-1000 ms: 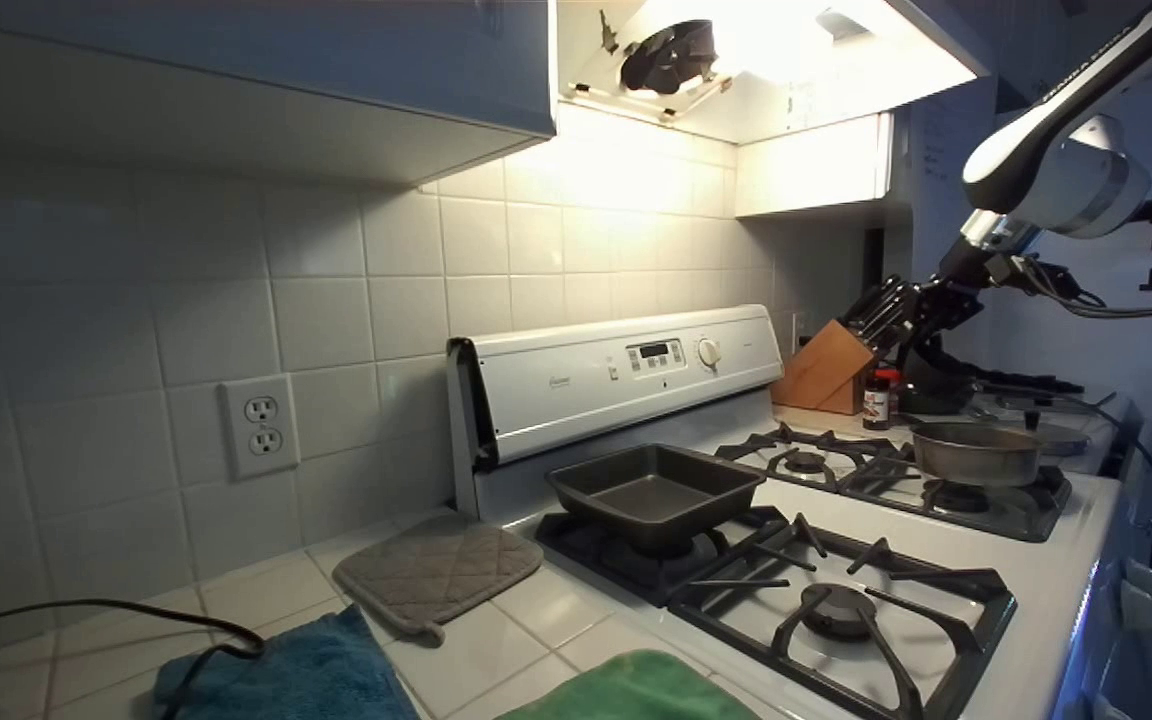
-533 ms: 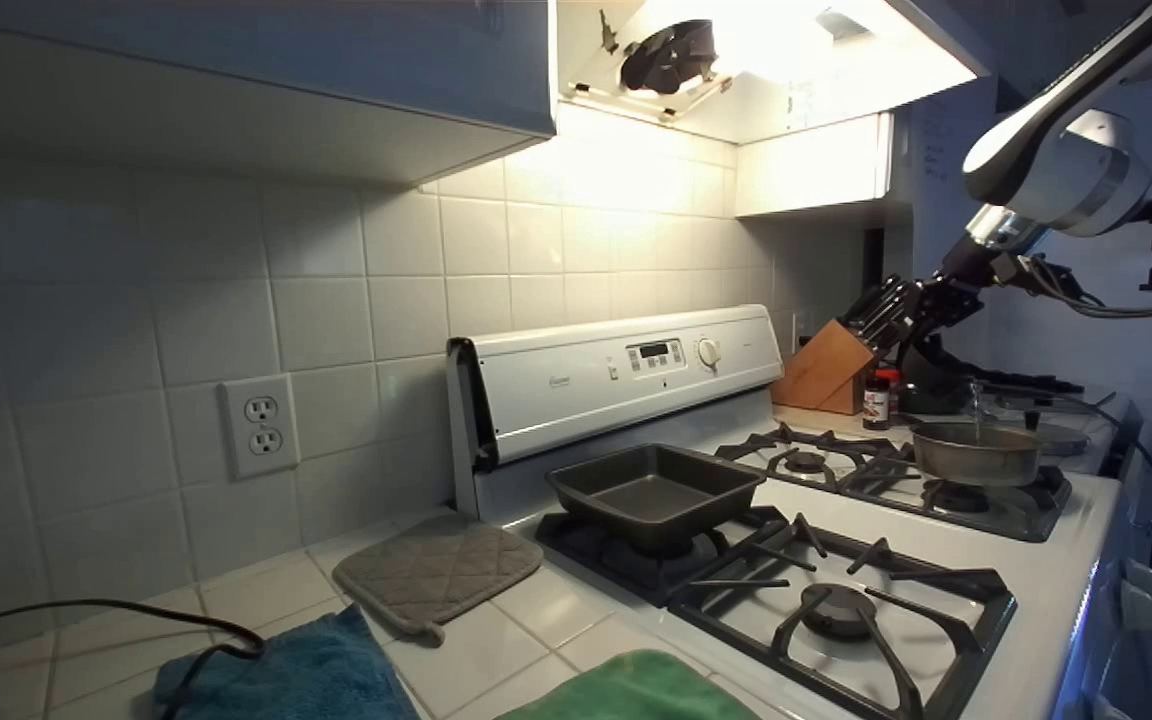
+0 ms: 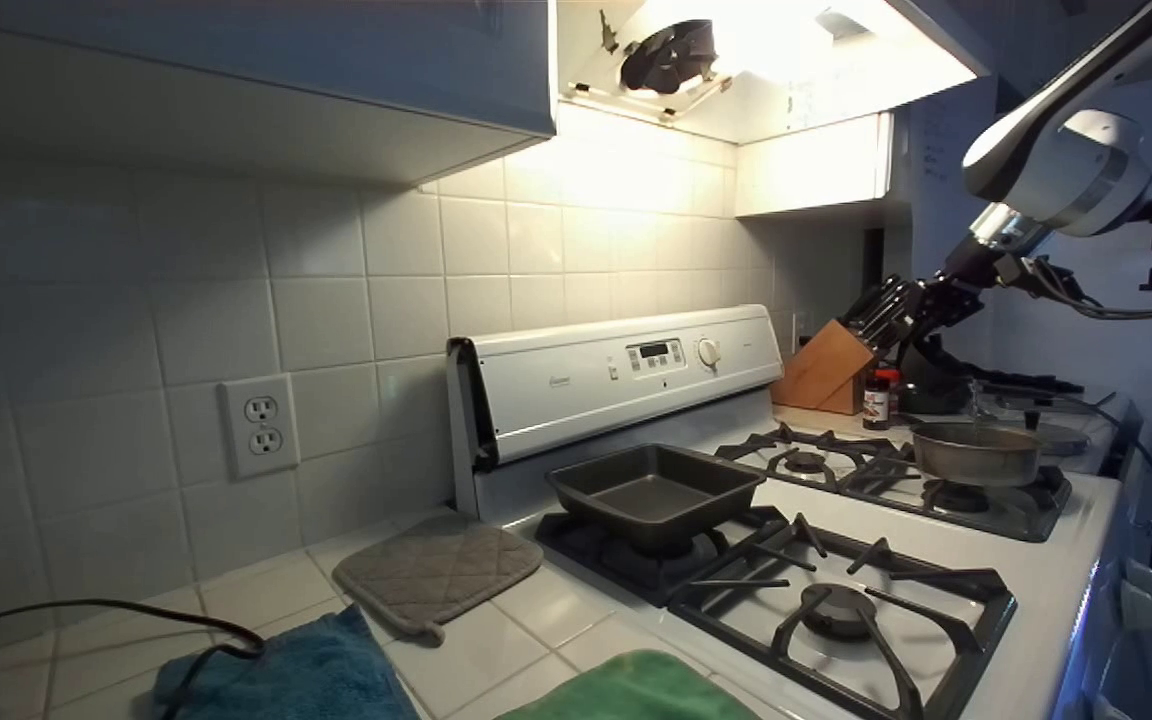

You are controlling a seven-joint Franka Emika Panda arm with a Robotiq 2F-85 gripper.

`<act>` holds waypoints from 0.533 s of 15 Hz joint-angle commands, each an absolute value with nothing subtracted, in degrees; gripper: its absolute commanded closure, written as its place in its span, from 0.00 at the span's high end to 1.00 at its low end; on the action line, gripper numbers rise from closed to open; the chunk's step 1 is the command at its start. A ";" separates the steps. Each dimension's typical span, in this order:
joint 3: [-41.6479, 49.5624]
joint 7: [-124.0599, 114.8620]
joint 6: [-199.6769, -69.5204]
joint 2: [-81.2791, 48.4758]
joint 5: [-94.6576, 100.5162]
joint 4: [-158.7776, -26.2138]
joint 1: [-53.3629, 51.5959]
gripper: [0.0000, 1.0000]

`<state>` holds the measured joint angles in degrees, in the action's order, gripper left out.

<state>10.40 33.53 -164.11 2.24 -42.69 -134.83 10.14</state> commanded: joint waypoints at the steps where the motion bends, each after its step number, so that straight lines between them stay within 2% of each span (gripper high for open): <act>1: 10.23 36.88 -165.18 4.09 -46.36 -136.03 9.58 0.06; 8: 10.24 42.92 -164.62 4.33 -51.22 -135.76 8.86 0.06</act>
